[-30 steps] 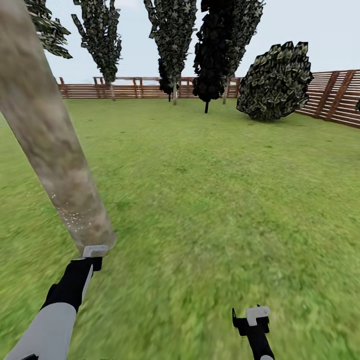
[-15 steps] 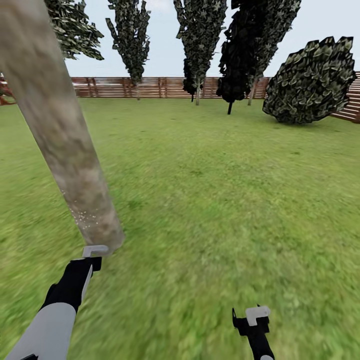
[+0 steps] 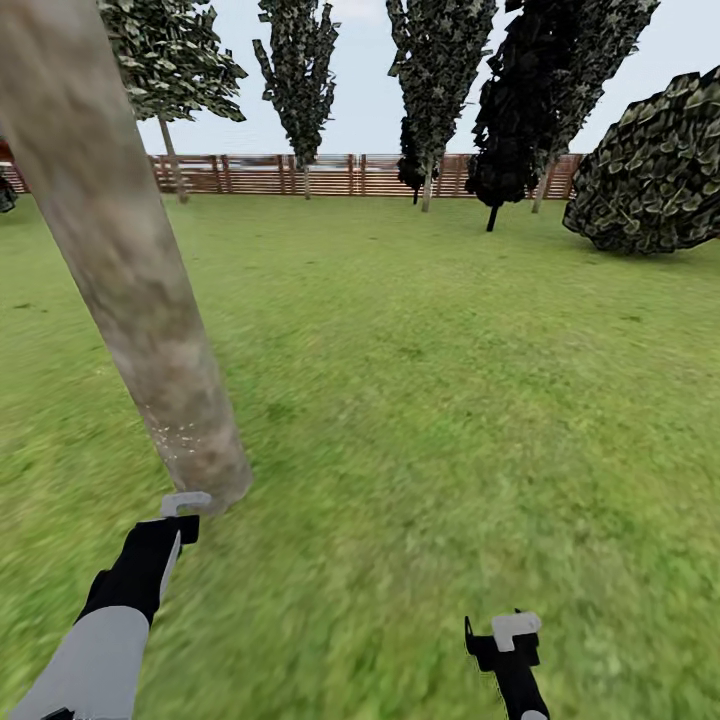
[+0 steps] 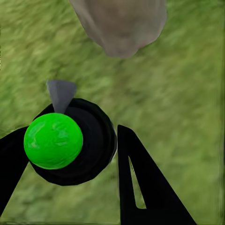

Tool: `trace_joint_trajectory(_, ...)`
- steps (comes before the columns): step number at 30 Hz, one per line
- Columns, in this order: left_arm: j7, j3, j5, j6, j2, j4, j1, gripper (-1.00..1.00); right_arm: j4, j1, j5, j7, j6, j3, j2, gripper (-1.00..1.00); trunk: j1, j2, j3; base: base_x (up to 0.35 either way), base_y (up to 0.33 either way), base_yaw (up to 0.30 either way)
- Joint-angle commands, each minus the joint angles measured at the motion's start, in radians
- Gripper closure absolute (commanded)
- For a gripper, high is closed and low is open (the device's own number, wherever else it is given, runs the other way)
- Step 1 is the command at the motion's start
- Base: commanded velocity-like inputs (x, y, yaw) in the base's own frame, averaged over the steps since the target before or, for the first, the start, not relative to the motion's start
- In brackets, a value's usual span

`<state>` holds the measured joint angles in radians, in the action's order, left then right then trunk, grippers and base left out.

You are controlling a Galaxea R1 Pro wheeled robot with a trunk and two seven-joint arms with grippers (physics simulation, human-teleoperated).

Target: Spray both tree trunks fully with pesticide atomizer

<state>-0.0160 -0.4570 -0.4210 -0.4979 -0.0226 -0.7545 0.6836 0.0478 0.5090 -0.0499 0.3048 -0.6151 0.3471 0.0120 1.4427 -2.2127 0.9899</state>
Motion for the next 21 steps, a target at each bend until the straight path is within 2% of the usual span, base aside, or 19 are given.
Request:
trace_joint_trajectory(1,-0.001,-0.013,0.002,-0.004,0.0,-0.002,0.001,1.0,0.0,0.0,-0.005,0.005,-0.001,0.009,0.0,-1.0,0.0,0.0,0.001,0.17,-0.234,0.002)
trace_joint_trajectory(5,-0.001,-0.024,0.003,-0.004,0.001,-0.002,0.001,1.0,0.0,0.0,-0.005,0.005,-0.002,0.008,0.0,-1.0,0.0,0.0,0.001,0.17,-0.234,0.001)
trace_joint_trajectory(15,-0.001,-0.02,0.004,-0.004,0.005,-0.002,0.001,1.0,0.0,0.0,-0.004,0.004,-0.001,0.009,0.0,-1.0,0.0,0.0,0.001,0.126,-0.254,0.006)
trace_joint_trajectory(18,-0.001,-0.016,0.004,-0.004,0.008,-0.002,0.001,1.0,0.0,0.0,-0.004,0.004,-0.001,0.009,0.0,-1.0,0.0,0.0,0.001,0.085,-0.27,0.187)
trace_joint_trajectory(21,-0.001,-0.028,0.006,-0.004,0.014,0.001,0.001,1.0,0.001,0.0,-0.005,0.004,-0.001,0.009,-0.001,-1.0,0.0,0.0,0.001,0.073,-0.276,0.27)
